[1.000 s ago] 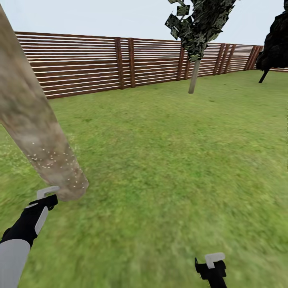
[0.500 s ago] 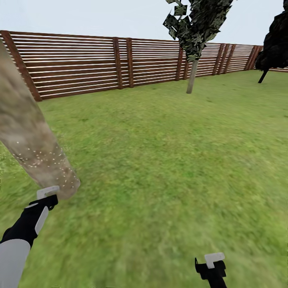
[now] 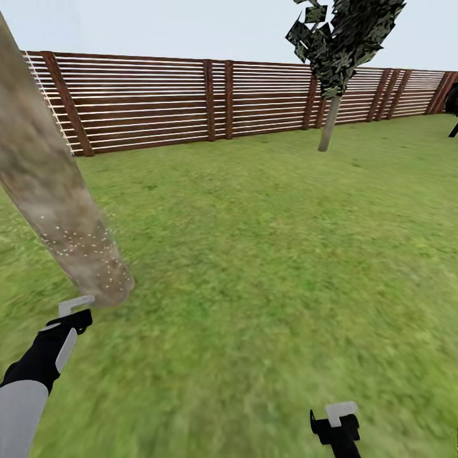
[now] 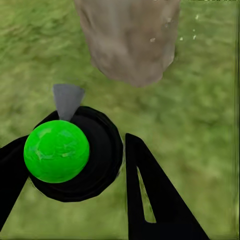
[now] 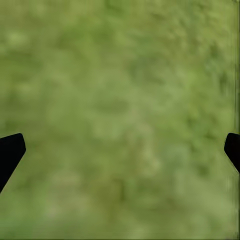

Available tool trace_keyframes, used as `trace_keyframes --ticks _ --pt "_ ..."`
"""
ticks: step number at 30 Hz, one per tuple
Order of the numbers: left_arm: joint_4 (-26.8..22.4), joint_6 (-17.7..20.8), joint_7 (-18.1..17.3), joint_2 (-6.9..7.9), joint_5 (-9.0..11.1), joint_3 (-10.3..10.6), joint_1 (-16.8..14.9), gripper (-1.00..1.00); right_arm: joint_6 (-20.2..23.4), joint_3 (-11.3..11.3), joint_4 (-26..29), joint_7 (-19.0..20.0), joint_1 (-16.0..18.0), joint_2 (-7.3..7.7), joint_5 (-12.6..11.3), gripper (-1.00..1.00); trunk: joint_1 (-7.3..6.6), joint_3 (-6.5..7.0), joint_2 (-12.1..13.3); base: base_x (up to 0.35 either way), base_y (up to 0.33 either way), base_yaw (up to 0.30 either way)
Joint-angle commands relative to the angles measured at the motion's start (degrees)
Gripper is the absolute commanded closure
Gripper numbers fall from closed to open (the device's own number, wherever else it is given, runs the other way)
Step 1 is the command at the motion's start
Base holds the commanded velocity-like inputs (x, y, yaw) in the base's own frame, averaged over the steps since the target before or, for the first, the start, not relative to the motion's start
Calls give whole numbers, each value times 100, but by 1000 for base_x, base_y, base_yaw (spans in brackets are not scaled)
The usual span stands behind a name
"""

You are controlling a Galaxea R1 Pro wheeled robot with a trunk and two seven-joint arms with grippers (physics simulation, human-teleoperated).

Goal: In the garden, pick up the pesticide atomizer on the floor and spray pesticide onto both trees until each tree trunk is fully covered.

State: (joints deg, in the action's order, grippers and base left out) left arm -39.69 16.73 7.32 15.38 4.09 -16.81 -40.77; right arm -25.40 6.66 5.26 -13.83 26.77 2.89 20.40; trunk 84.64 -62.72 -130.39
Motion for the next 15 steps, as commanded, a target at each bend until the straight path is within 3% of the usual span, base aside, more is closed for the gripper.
trace_keyframes --ticks 1,15 --pt "-11 32 24 0 40 3 -2 100 -18 46 -7 -14 4 -3 61 -100 1 -5 -2 183 -235 11" --pt "-10 35 24 1 45 3 -2 100 -18 46 -7 -14 4 -6 61 -100 1 -5 -2 191 -219 1"
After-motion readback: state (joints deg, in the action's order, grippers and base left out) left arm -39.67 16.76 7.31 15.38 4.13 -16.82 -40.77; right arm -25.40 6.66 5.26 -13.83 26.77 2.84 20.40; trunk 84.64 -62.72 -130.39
